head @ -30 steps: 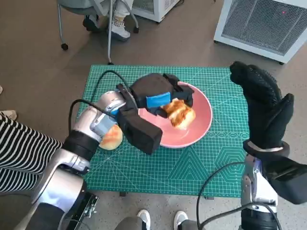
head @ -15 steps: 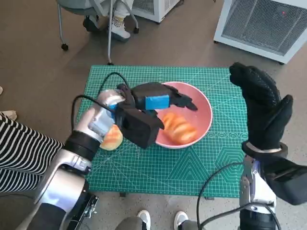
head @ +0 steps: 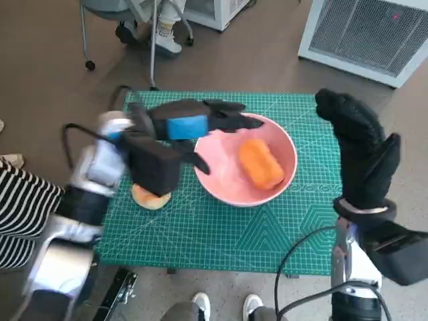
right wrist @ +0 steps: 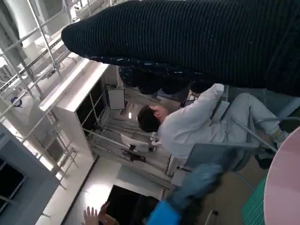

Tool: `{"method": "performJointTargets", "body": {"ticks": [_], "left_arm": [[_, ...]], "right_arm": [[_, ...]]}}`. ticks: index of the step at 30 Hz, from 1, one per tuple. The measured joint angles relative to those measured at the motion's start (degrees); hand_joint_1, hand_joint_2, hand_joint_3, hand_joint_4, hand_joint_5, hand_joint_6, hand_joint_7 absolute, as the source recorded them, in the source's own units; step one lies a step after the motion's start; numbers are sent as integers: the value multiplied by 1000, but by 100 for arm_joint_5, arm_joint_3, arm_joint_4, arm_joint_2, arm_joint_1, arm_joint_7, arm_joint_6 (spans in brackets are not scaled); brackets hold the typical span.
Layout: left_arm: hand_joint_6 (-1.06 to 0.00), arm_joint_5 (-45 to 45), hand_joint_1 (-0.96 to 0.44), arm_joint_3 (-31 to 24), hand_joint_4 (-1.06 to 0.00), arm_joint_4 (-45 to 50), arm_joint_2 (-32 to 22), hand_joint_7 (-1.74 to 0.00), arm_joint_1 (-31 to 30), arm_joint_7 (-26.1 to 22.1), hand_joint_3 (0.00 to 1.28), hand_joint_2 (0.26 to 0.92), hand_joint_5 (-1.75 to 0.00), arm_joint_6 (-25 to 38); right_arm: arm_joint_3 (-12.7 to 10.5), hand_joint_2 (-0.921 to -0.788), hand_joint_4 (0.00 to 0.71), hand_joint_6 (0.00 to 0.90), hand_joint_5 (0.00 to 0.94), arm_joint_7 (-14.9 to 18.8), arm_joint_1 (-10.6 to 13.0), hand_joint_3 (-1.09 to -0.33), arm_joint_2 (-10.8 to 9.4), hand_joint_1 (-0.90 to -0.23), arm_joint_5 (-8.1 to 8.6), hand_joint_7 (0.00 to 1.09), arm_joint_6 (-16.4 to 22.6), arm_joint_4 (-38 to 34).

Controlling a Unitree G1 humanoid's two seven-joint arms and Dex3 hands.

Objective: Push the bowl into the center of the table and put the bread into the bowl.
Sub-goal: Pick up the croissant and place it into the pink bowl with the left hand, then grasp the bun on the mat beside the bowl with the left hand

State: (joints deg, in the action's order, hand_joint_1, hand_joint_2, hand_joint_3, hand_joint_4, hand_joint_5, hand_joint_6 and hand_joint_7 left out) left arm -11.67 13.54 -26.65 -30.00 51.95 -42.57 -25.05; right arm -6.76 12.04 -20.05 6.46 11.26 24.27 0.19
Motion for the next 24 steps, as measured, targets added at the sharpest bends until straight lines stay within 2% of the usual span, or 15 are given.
{"method": "performJointTargets", "body": {"ticks": [12,24], "left_arm": [[-209,261,-477,-647,-27,803,-1144,-10,-654,-356,8,781,-1,335],[-224,82,-340,-734,-44,984,-1761,-14,-1167,-442,1,718,-5,441]], "right_arm": [[-1,-921,211,144,0,0,56,-691,-7,-718,5,364,-16,67],[11,-921,212,144,1,1,59,-690,-13,-718,23,366,-70,67]]}}
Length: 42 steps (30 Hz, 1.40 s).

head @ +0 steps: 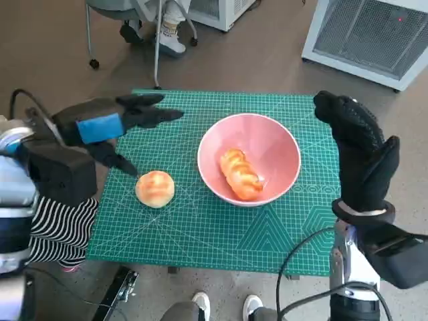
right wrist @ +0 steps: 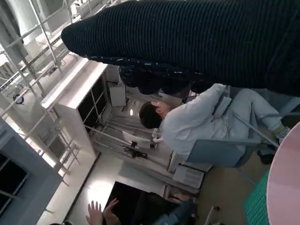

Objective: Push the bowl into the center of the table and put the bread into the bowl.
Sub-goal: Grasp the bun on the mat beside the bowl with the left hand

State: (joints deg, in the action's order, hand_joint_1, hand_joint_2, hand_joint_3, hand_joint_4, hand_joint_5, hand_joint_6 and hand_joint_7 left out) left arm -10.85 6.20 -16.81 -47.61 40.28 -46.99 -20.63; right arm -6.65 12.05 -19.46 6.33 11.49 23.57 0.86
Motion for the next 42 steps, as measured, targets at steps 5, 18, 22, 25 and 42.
{"method": "performJointTargets", "body": {"ticks": [5,18,22,25,42], "left_arm": [[-224,0,-289,7,-49,23,-39,-12,-209,-133,0,711,-5,157],[-244,-65,-204,219,-81,-37,100,-13,-508,-190,3,716,-10,409],[-263,-86,-183,357,-104,-193,244,-19,-514,-186,5,720,-15,423],[-281,-196,-171,504,-125,-442,373,-22,-507,-129,6,725,-18,388],[-500,-1240,1,1286,-408,-2327,1119,-80,-216,926,14,761,-65,-278]], "right_arm": [[9,-921,213,144,1,1,-1,-690,-2,-714,6,366,-12,-1],[11,-921,214,145,1,43,-2,-691,-2,-701,122,365,-17,-33],[11,-921,214,144,1,56,-2,-691,5,-699,179,365,-34,-33],[11,-921,214,144,1,61,-1,-692,10,-698,182,365,-50,-27],[-15,-921,213,145,0,126,37,-691,44,-712,205,364,-115,35]]}}
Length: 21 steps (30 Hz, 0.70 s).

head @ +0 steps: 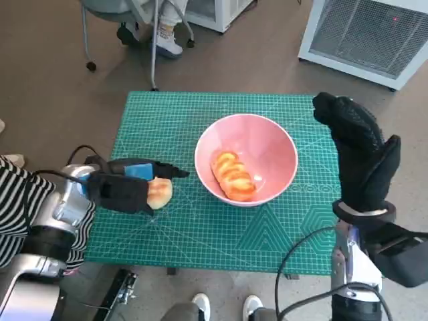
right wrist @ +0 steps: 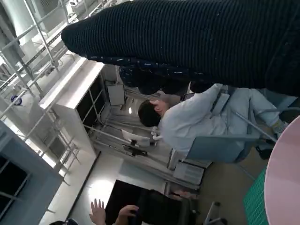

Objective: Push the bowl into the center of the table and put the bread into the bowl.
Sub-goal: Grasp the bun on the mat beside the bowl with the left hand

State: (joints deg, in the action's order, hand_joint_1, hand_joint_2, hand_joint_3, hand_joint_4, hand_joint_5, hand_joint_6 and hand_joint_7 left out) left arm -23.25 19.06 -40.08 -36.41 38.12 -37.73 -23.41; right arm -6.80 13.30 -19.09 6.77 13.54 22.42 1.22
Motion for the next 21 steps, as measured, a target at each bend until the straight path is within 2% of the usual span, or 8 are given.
{"method": "performJointTargets", "body": {"ticks": [3,7,10,11,13,15,18,21], "left_arm": [[-557,-166,23,72,-484,-99,22,-90,108,160,15,775,-59,-44],[-674,-355,50,164,-666,-168,23,-175,191,328,20,807,-116,-53],[-599,-465,55,244,-794,-195,23,-579,221,430,9,838,-220,-57],[-588,-498,55,259,-793,-198,23,-629,222,448,8,842,-260,-62],[-548,-580,23,288,-732,-203,18,-1031,221,496,69,888,-770,-66],[-531,-611,12,299,-710,-202,11,-1156,222,529,91,904,-959,-67],[-538,-632,5,299,-709,-187,-17,-1188,241,562,95,914,-1116,-74],[-555,-635,2,277,-719,-73,-79,-1172,254,581,87,917,-1170,-93]], "right_arm": [[-1,-921,213,145,0,1,5,-690,1,-716,1,364,-18,18],[-4,-921,212,144,0,1,14,-691,4,-718,0,364,-33,53],[-5,-921,212,143,0,1,28,-692,5,-718,0,364,-35,88],[-5,-921,212,143,0,1,34,-692,5,-718,0,364,-35,97],[-5,-921,212,143,0,1,46,-694,5,-718,-1,365,-35,106],[-6,-921,212,142,0,1,51,-695,5,-717,-1,365,-35,106],[-8,-921,211,142,0,1,54,-696,5,-717,-3,365,-35,105],[-8,-921,211,141,0,1,55,-696,5,-717,-3,365,-35,105]]}}
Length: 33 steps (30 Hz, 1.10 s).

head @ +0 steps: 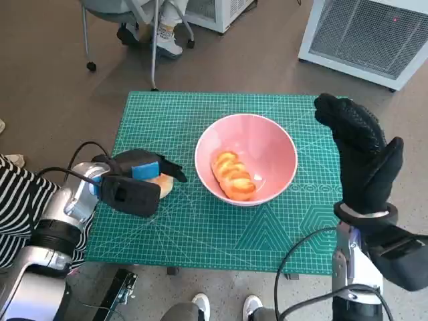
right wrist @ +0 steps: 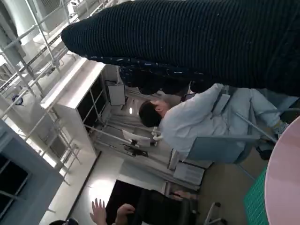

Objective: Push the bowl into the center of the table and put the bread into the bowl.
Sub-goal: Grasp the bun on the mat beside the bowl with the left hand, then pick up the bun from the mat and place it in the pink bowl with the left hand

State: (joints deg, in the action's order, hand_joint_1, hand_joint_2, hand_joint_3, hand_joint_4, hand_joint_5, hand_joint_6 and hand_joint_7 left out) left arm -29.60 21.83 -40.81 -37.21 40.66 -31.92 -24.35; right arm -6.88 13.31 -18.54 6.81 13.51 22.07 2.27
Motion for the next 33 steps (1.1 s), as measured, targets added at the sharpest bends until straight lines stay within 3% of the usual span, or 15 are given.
{"method": "performJointTargets", "body": {"ticks": [21,33], "left_arm": [[-572,877,2,-1164,-759,2218,-406,-1178,-131,-86,60,920,-1127,449],[-565,1220,1,-1321,-724,3365,205,-1245,254,-85,76,920,-1110,1175]], "right_arm": [[-18,-921,211,139,0,0,-17,-696,-2,-717,3,369,0,-56],[-42,-921,211,138,0,2,-38,-697,-2,-713,3,371,4,-158]]}}
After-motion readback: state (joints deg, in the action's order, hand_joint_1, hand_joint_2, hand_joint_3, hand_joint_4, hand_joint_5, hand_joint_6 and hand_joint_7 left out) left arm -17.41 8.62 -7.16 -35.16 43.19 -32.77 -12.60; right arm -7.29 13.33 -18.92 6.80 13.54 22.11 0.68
